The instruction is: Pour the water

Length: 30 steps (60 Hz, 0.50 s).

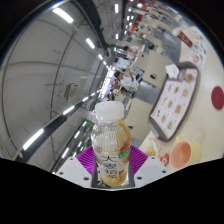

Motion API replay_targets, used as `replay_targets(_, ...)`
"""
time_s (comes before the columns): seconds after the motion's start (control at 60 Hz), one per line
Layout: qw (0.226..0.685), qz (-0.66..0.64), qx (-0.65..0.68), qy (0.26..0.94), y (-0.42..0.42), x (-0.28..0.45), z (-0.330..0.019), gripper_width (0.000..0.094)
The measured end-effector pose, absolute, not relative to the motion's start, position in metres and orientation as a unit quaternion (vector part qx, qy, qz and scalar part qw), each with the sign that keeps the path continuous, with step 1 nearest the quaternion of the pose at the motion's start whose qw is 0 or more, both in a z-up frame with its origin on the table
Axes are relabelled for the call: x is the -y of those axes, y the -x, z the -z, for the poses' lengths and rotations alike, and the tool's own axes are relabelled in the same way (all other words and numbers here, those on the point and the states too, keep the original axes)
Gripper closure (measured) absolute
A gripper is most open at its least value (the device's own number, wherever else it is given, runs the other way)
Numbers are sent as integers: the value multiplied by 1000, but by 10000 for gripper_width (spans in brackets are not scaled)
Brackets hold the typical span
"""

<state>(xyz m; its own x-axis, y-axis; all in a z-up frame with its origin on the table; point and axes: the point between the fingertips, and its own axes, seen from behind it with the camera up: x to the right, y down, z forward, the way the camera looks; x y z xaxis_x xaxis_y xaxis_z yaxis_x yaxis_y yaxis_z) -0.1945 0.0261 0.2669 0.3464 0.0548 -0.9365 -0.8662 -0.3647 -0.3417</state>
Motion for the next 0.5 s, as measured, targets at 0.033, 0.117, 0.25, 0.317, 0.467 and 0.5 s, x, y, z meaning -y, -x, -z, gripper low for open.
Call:
replay_targets(0.033, 501, -455, -273, 684, 183, -30, -276, 527)
replay_targets(0.117, 558, -376, -200, 713, 147, -27, -302, 525)
replay_targets(0.25, 622, -237, -100, 739, 83, -31, -310, 527)
replay_targets(0.317, 635, -166, -60, 752, 46, -31, -299, 525)
replay_targets(0.467, 623, -52, 8, 781, -23, -32, -232, 526)
replay_targets(0.5, 617, -38, 18, 786, -34, -33, -216, 529)
